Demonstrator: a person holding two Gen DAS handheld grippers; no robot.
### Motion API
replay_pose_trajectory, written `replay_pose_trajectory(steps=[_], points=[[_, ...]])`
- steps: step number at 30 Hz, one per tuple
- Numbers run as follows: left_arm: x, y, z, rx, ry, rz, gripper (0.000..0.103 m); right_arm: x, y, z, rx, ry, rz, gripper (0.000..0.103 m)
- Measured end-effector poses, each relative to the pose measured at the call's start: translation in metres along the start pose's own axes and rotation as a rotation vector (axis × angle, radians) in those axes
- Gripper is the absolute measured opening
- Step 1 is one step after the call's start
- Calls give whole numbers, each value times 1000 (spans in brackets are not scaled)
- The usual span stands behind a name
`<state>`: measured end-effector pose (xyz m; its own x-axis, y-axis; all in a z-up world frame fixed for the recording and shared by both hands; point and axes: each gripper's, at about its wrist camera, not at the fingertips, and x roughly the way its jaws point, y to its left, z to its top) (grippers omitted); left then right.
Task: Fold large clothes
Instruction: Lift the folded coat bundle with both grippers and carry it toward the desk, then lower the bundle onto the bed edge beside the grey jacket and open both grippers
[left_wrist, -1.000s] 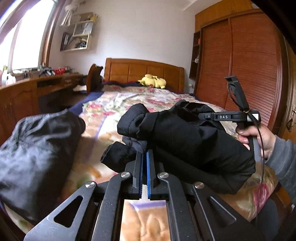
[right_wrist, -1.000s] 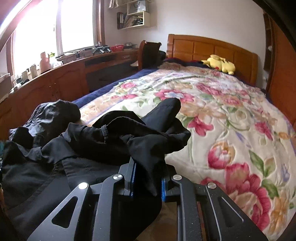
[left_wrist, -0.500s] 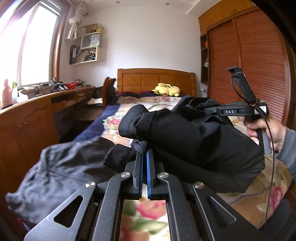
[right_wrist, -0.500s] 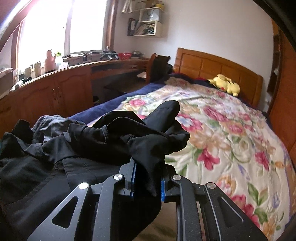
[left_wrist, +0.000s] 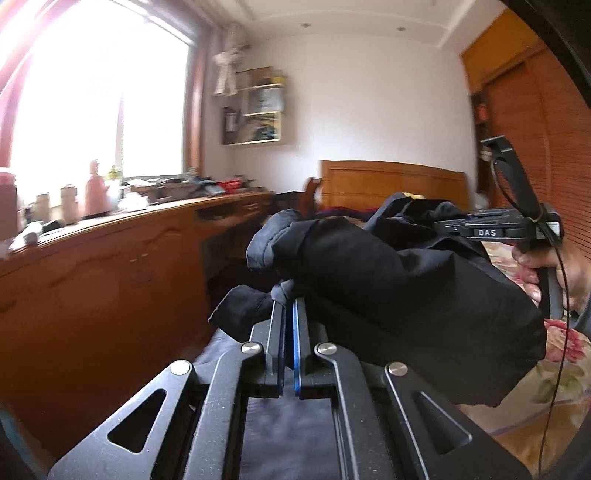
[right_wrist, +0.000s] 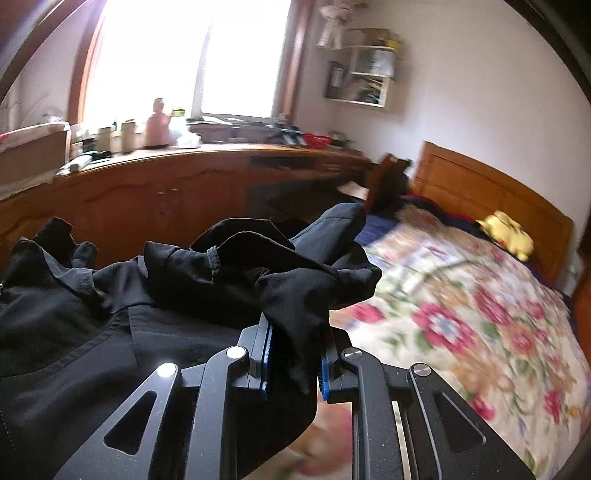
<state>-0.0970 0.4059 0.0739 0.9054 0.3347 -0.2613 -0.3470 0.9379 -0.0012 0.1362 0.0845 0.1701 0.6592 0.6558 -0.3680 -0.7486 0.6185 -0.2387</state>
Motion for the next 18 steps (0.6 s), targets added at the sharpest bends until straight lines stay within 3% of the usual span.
replay_pose_trajectory(steps=[5,10,13,18], points=[[4,43,-28,-23,58,92,3,46,41,-2,-13,6,91,19],[22,63,-70,-48,157,140,3,101,69,-40,-35,114,124,22],[20,65,-72,-84,150,125,3,116,60,-52,-1,140,89,27],[19,64,-64,-77,171,151,6,117,51,-45,14,163,104,49]])
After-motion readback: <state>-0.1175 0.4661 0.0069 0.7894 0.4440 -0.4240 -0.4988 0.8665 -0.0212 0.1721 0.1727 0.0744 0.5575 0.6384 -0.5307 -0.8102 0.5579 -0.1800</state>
